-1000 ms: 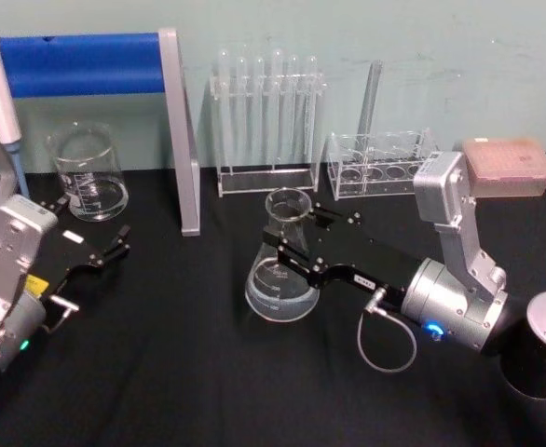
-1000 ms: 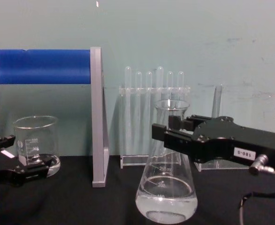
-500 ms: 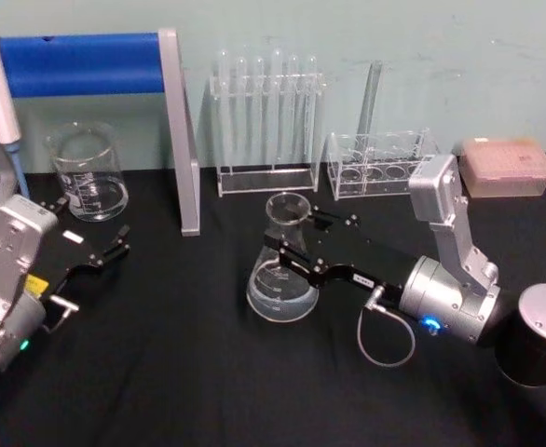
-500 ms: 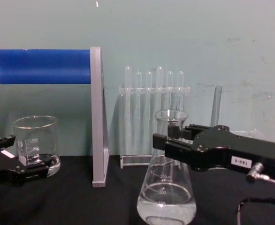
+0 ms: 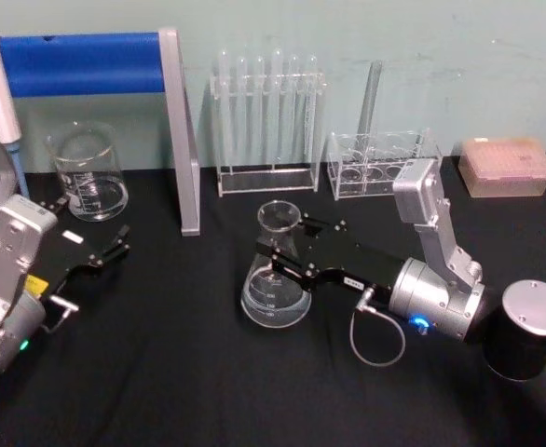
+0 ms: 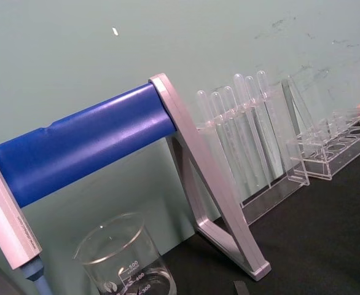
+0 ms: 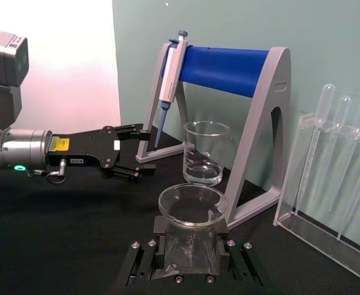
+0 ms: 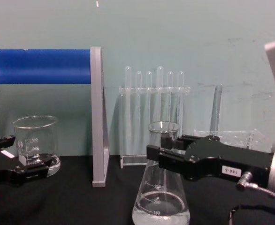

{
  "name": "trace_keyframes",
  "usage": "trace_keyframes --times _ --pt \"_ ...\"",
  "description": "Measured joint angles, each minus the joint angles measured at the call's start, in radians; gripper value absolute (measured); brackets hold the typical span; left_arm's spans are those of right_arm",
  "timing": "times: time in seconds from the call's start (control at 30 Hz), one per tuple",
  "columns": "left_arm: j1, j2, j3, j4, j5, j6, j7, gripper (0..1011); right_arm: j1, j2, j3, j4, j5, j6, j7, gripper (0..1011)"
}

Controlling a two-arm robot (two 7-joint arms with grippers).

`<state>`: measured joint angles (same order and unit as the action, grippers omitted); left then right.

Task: Grasp the erlenmeyer flask with one hand, shake it three times, then place it back.

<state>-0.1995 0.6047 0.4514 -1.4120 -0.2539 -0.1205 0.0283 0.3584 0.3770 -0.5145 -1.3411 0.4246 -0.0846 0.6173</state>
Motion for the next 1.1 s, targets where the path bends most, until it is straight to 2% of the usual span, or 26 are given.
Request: trace_keyframes --times 0.4,1.1 --pt "0.0 0.0 0.0 0.0 0.0 0.0 0.0 1001 0.022 -0.004 -0.021 0.04 -0.001 0.005 0.016 457" --pt "0.0 0.0 0.0 0.0 0.0 0.0 0.0 1001 0.036 -0.007 -0.046 0.062 -0.011 0.001 0.032 457"
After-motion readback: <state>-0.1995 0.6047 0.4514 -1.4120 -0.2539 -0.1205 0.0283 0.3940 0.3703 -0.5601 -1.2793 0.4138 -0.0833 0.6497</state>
